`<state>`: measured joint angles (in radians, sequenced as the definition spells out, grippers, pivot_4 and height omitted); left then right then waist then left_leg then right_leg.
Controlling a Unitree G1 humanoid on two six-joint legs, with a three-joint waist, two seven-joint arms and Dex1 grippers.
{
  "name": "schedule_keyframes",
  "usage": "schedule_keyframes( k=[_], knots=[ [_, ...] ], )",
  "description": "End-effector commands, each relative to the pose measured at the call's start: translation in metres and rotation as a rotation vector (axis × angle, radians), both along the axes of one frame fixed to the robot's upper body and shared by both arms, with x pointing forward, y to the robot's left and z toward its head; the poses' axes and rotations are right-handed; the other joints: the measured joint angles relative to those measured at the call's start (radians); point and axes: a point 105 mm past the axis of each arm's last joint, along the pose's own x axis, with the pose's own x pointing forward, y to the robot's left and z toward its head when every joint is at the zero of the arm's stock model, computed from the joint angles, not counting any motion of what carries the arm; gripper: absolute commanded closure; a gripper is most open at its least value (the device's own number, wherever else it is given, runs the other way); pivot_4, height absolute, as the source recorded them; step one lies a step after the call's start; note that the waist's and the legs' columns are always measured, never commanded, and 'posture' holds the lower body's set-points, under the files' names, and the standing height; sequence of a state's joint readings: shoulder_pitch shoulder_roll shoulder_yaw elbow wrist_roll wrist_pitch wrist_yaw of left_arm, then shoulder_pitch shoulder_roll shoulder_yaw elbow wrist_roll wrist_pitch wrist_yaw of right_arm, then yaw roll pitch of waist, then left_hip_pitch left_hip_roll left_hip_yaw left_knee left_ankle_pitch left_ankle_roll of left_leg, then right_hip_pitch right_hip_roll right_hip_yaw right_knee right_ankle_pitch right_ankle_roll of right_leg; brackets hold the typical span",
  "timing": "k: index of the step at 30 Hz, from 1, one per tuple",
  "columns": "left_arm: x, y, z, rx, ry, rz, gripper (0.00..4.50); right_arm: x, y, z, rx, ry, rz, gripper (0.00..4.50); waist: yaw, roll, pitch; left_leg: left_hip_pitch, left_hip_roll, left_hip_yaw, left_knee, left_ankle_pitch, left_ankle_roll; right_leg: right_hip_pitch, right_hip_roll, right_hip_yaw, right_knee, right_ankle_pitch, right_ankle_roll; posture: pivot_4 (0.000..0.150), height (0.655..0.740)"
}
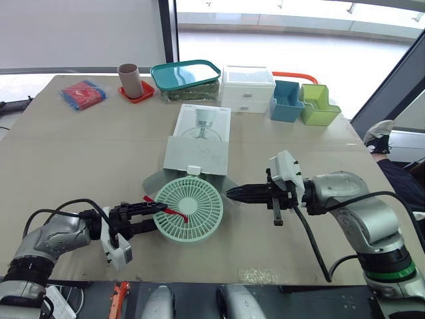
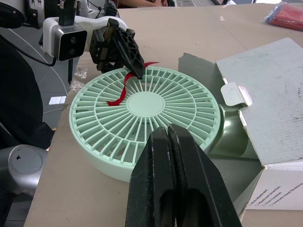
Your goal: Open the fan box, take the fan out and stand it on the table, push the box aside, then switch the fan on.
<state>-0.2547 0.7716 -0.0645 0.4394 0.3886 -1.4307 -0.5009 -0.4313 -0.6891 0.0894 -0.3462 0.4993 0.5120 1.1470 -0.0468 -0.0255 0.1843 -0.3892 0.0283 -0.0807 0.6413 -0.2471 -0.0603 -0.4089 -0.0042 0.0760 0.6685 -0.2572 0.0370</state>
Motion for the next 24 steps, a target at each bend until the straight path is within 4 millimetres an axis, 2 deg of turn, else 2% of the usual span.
schedule_keyframes(
  k=[1, 10, 19, 24],
  knots=[
    [-0.012, -0.003, 0.003, -0.021, 0.015, -0.027, 2.49, 0.0, 0.003, 0.002, 0.005, -0.023, 0.009, 4.5, 0.001, 0.0, 0.0, 0.0, 0.0, 0.0, 0.0, 0.0, 0.0, 0.0, 0.0, 0.0, 0.0, 0.0, 0.0, 0.15, 0.74],
    [-0.025, -0.001, 0.02, -0.074, 0.061, 0.016, 2.49, 0.003, 0.005, 0.001, 0.005, -0.026, 0.015, 4.5, 0.0, 0.0, 0.0, 0.001, 0.0, 0.0, 0.001, 0.0, 0.0, 0.0, 0.0, 0.0, 0.001, 0.0, 0.0, 0.15, 0.74],
    [-0.064, -0.01, 0.028, -0.062, 0.184, -0.019, 2.49, 0.013, 0.0, 0.003, 0.004, -0.039, -0.007, 4.5, 0.0, 0.0, 0.0, 0.002, 0.001, 0.001, 0.0, 0.0, 0.0, 0.001, 0.0, 0.0, 0.002, 0.0, 0.0, 0.15, 0.74],
    [-0.067, -0.009, 0.034, -0.087, 0.225, 0.028, 2.49, 0.017, -0.001, 0.004, -0.001, -0.048, -0.01, 4.5, 0.0, 0.001, 0.0, 0.003, 0.001, 0.001, 0.0, 0.0, 0.0, 0.001, 0.0, 0.0, 0.002, 0.0, -0.001, 0.15, 0.74]
  ],
)
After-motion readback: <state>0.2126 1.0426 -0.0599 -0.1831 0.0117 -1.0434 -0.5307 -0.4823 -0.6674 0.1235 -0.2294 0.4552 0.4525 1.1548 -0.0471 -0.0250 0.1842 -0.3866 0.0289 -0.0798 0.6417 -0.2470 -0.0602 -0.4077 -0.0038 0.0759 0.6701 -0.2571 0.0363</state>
